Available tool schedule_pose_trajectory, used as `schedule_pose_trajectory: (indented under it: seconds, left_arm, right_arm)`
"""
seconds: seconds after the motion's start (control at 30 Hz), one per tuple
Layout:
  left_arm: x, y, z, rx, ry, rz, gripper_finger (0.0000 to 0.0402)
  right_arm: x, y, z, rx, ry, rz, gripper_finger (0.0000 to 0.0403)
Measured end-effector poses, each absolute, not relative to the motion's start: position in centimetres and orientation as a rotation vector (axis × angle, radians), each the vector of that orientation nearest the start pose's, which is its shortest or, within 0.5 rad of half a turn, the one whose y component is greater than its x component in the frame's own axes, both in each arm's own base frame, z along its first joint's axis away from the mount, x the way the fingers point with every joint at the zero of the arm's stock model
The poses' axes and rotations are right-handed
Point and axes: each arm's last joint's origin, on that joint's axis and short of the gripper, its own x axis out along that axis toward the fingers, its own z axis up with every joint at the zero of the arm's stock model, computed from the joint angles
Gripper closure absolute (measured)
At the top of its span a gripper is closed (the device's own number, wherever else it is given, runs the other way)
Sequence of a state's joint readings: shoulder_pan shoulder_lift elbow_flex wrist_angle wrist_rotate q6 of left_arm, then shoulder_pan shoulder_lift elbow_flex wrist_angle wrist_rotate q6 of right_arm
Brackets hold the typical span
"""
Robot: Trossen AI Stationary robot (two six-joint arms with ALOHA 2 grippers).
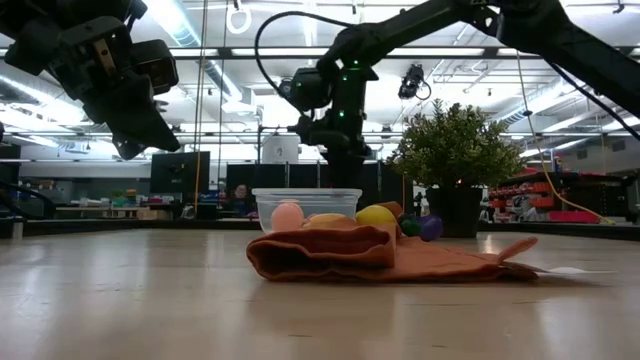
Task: Pick and placing Produce into tupperware
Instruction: Put the red cherry into the transparent bin
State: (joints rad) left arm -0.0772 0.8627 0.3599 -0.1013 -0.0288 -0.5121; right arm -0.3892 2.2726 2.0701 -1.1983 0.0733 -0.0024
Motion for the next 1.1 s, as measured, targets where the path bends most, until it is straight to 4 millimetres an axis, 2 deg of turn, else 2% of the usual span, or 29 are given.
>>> schedule_pose_trajectory:
  seconds: [0.4, 0.73, 0.93, 1.1]
  left_arm:
    - [17.1, -1.2, 18.4, -0.464, 0.601, 0.108, 0.0382]
    - [17.1, -1.2, 18.4, -0.464, 0.601, 0.109, 0.0387]
    - [17.1, -1.2, 18.4, -0.464, 0.601, 0.109, 0.0375]
    - [17.1, -1.2, 18.4, -0.464, 0.601, 0.109, 0.0381]
  right_arm:
    - [42.6, -17.8, 22.0, 0.127, 1.378, -0.352, 0.0309]
    - [42.1, -19.1, 22.0, 0.185, 1.368, -0.400, 0.0309]
    - [42.1, -19.1, 22.0, 0.206, 1.363, -0.379, 0.0309]
    - [42.1, -19.0, 21.8, 0.219, 1.370, -0.364, 0.0309]
